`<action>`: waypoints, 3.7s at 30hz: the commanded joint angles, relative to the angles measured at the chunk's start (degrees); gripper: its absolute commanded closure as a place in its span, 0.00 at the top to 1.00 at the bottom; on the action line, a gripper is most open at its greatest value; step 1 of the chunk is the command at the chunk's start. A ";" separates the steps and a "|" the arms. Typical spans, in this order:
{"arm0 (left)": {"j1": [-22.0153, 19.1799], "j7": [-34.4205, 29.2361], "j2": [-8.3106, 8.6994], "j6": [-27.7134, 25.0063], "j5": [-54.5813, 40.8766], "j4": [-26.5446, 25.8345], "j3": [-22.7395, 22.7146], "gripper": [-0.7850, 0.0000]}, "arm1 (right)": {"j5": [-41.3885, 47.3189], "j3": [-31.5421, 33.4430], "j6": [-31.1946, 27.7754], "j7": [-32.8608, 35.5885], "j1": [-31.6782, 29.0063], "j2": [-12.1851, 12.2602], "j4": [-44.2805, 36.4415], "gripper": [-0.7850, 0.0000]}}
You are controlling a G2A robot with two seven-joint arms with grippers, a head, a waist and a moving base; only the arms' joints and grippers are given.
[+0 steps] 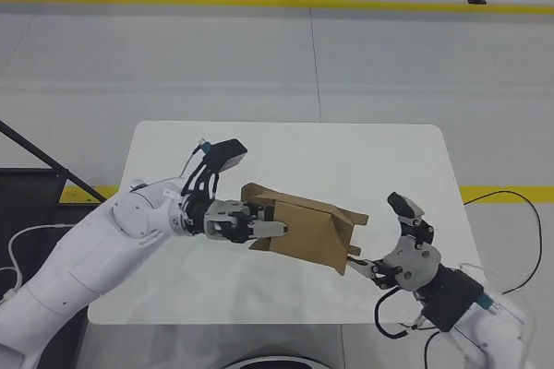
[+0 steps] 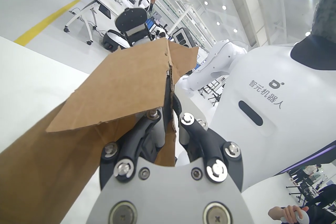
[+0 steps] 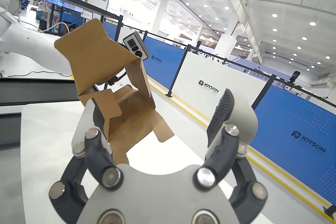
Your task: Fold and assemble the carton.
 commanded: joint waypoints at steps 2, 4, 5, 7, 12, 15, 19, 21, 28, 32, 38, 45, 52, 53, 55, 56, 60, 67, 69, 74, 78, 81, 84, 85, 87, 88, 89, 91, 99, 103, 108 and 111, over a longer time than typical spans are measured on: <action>-0.53 0.69 0.45 -0.68 0.32 0.87 0.66 0.00 | 2.08 2.16 -1.67 -1.48 -0.95 0.15 0.37 1.00; -0.53 0.69 0.45 -0.68 0.32 0.87 0.66 0.00 | 3.17 3.38 -2.87 -2.61 -1.66 0.24 0.72 1.00; -0.53 0.69 0.45 -0.68 0.32 0.87 0.66 0.00 | 3.52 3.82 -3.19 -2.81 -2.07 0.27 0.86 1.00; -0.53 0.69 0.45 -0.68 0.32 0.87 0.66 0.00 | 3.86 4.30 -3.41 -2.61 -2.66 0.30 0.98 1.00; -0.53 0.69 0.45 -0.68 0.32 0.87 0.66 0.00 | 3.86 4.30 -3.41 -2.61 -2.66 0.30 0.98 1.00; -0.17 1.10 0.37 0.68 0.47 0.16 0.77 0.00 | 3.86 4.30 -3.41 -2.61 -2.66 0.30 0.98 1.00; -0.74 0.31 -0.27 6.36 -2.86 0.63 0.81 0.00 | 3.86 4.30 -3.41 -2.61 -2.66 0.30 0.98 1.00; -1.78 -4.00 -0.64 8.50 -8.49 2.47 0.78 0.00 | 3.86 4.30 -3.41 -2.61 -2.66 0.30 0.98 1.00; -5.16 -17.65 -2.42 17.67 -21.40 9.11 0.43 0.00 | 3.86 4.30 -3.41 -2.61 -2.66 0.30 0.98 1.00; -5.80 -20.88 -3.64 20.90 -23.87 11.41 -0.18 0.00 | 3.86 4.30 -3.41 -2.61 -2.66 0.30 0.98 1.00; -5.78 -23.74 -5.31 23.75 -25.03 13.70 -1.98 0.00 | 3.94 4.26 -3.26 -2.48 -2.64 0.29 0.95 1.00; -5.11 -24.29 -6.33 24.30 -24.28 14.27 -3.48 0.00 | 7.37 2.28 -1.23 1.00 -0.23 0.00 -0.95 1.00; -5.11 -24.29 -6.33 24.30 -24.28 14.27 -3.48 0.00 | 8.53 0.49 0.11 3.66 1.47 -0.21 -2.09 1.00; -5.11 -24.29 -6.33 24.30 -24.28 14.27 -3.48 0.00 | 8.53 0.49 0.11 3.66 1.47 -0.21 -2.09 1.00; -5.11 -24.29 -6.33 24.30 -24.28 14.27 -3.48 0.00 | 8.53 0.49 0.11 3.66 1.47 -0.21 -2.09 1.00; -5.11 -24.29 -6.33 24.30 -24.28 14.27 -3.48 0.00 | 8.53 0.49 0.11 3.66 1.47 -0.21 -2.09 1.00; -5.11 -24.29 -6.33 24.30 -24.28 14.27 -3.48 0.00 | 8.53 0.49 0.11 3.66 1.47 -0.21 -2.09 1.00; -5.11 -24.29 -6.33 24.30 -24.28 14.27 -3.48 0.00 | 8.80 0.35 0.16 3.74 1.56 -0.24 -2.37 1.00; -5.11 -24.29 -6.33 24.30 -24.28 14.27 -3.48 0.00 | 9.07 0.26 -0.41 3.58 1.94 -0.24 -2.98 1.00; -5.11 -24.29 -6.33 24.30 -24.28 14.27 -3.48 0.00 | 8.73 0.31 -1.51 3.45 2.69 -0.22 -3.96 1.00; -5.11 -24.29 -6.33 24.30 -24.28 14.27 -3.48 0.00 | 9.99 0.59 -2.25 2.17 3.13 -0.25 -3.84 1.00; -5.11 -24.29 -6.33 24.30 -24.28 14.27 -3.48 0.00 | 9.79 0.81 -0.43 0.59 2.88 -0.40 -4.43 1.00; -5.11 -24.29 -6.33 24.30 -24.28 14.27 -3.48 0.00 | 9.04 0.46 -1.22 -0.59 2.60 -0.42 -4.84 1.00; -5.11 -24.29 -6.33 24.30 -24.28 14.27 -3.48 0.00 | 8.48 0.06 -1.82 0.10 2.74 -0.40 -4.80 1.00; -5.11 -24.29 -6.33 24.30 -24.28 14.27 -3.48 0.00 | 7.79 -1.10 -2.31 2.34 3.71 -0.40 -4.92 1.00; -5.11 -24.29 -6.33 24.30 -24.28 14.27 -3.48 0.00 | 7.77 -1.79 -2.52 3.16 4.36 -0.42 -5.00 1.00; -5.11 -24.29 -6.33 24.30 -24.28 14.27 -3.48 0.00 | 7.61 -2.61 -2.77 3.95 5.08 -0.45 -5.14 1.00; -5.11 -24.29 -6.33 24.30 -24.28 14.27 -3.48 0.00 | 7.26 -4.14 -2.75 5.56 6.65 -0.53 -5.07 1.00; -5.11 -24.29 -6.33 24.30 -24.28 14.27 -3.48 0.00 | 7.28 -9.75 -0.14 10.58 13.02 -1.17 -3.10 1.00; -5.11 -24.29 -6.33 24.30 -24.28 14.27 -3.48 0.00 | 8.33 -11.80 -0.40 13.17 15.79 -1.41 -2.09 1.00; -5.11 -24.29 -6.33 24.30 -24.28 14.27 -3.48 0.00 | 10.36 -11.78 -0.73 15.36 16.50 -1.47 -1.50 1.00; -5.11 -24.29 -6.33 24.30 -24.28 14.27 -3.48 0.00 | 10.77 -10.37 -2.08 15.26 15.34 -1.28 -1.55 1.00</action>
